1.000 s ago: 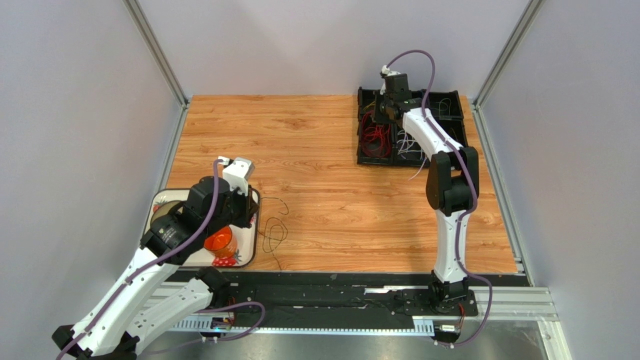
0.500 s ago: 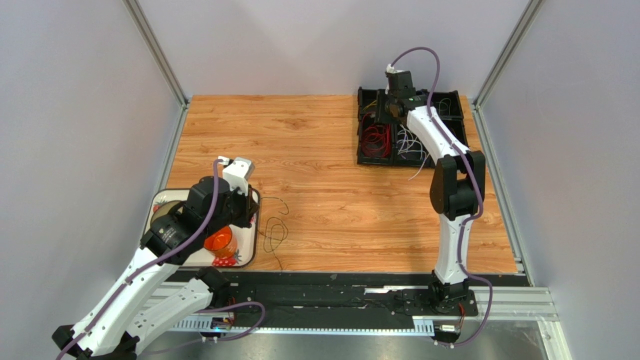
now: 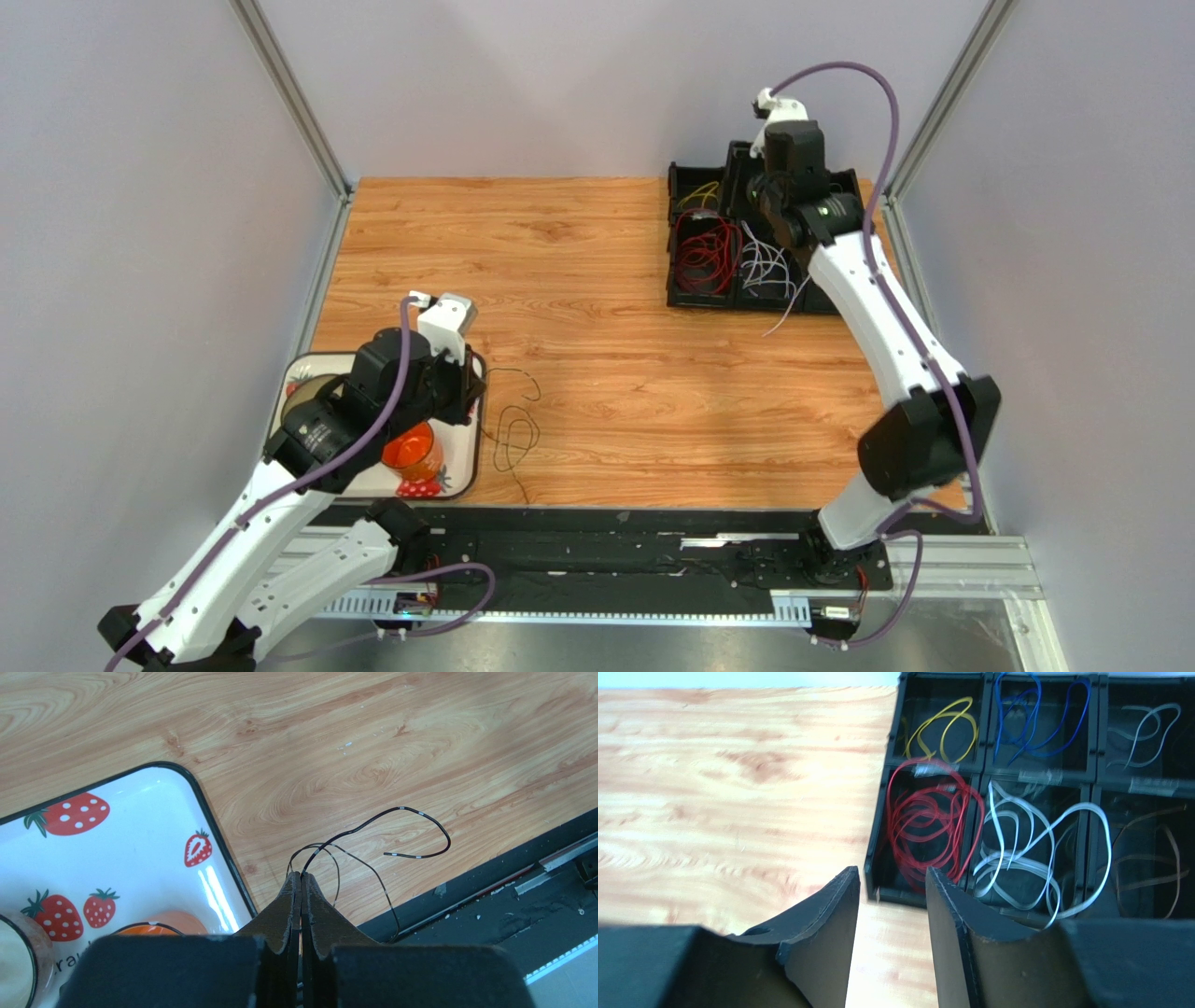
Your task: Untangle the cables
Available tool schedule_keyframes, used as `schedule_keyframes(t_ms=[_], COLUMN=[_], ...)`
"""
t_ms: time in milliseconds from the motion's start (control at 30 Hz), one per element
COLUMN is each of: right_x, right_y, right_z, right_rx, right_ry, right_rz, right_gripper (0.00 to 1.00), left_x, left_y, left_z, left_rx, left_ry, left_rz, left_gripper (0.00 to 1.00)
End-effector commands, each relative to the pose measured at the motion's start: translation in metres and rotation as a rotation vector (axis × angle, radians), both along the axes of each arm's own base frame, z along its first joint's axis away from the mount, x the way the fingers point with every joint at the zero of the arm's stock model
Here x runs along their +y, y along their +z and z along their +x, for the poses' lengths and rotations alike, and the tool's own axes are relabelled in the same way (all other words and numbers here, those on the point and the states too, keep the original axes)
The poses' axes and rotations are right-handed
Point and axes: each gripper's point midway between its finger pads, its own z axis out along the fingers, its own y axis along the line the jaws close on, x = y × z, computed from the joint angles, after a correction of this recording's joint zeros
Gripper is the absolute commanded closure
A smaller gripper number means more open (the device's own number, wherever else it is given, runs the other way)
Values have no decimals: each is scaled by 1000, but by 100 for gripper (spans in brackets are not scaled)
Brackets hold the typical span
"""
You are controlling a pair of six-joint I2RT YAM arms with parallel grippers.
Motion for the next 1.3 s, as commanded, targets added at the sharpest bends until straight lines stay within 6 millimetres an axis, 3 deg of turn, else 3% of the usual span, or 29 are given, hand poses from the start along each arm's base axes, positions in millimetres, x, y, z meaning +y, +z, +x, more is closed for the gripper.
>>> schedule_keyframes(t_ms=[0, 33, 133, 167, 233, 267, 333, 367, 400, 467, 500, 567, 633, 667, 833, 867, 900, 1000, 1067, 1167, 1267], right_x=[14, 21, 50, 56, 78, 82, 90, 90, 85, 74, 67, 59, 51, 49, 28, 24, 15, 13, 15, 25, 38], right_y=[-6, -27, -27, -48, -47, -62, -68, -70, -89, -87, -97, -90, -91, -90, -84, -93, -88, -97, -105, -113, -122], right_z=[-38, -50, -85, -98, -124, -136, -157, -163, -172, -182, -186, -193, -200, -202, -218, -223, -223, -233, -237, -242, -242], right_rx=[-20, 25, 31, 75, 77, 117, 151, 163, 202, 177, 188, 162, 167, 165, 132, 148, 116, 127, 152, 176, 214], right_ry=[54, 70, 173, 196, 272, 281, 331, 331, 317, 294, 271, 260, 251, 250, 209, 202, 160, 144, 137, 151, 175], right_rz=[70, 83, 174, 182, 210, 218, 256, 278, 271, 271, 252, 245, 220, 213, 179, 176, 175, 216, 252, 321, 380], right_gripper=[56, 57, 57, 57, 57, 57, 57, 57, 57, 57, 57, 57, 57, 57, 57, 56, 55, 52, 52, 48, 45], left_x=[-4, -5, -7, -8, -10, -12, -19, -23, -29, -48, -56, -74, -87, -92, -115, -116, -119, -128, -132, -143, -156], left_y=[2, 2, 0, 0, -4, -4, -4, -4, -5, 7, 7, 33, 34, 51, 48, 35, 24, -17, -59, -104, -130], left_z=[4, 4, 5, 5, 6, 8, 13, 15, 19, 26, 32, 41, 56, 64, 97, 99, 102, 109, 106, 107, 109], left_rx=[-12, -10, 4, 8, 33, 37, 49, 52, 60, 45, 61, 34, 51, 22, 18, 36, 53, 115, 206, 309, 373], left_ry=[-15, -16, -24, -28, -29, -27, -14, -13, -15, -42, -48, -95, -120, -126, -125, -120, -117, -93, -90, -92, -106], left_rz=[-5, -5, 2, 2, 13, 9, -18, -37, -54, -136, -146, -198, -169, -181, -164, -157, -154, -167, -137, -130, -140], left_gripper=[100, 100, 100, 100, 100, 100, 100, 100, 100, 100, 100, 100, 100, 100, 100, 100, 100, 100, 100, 100, 100])
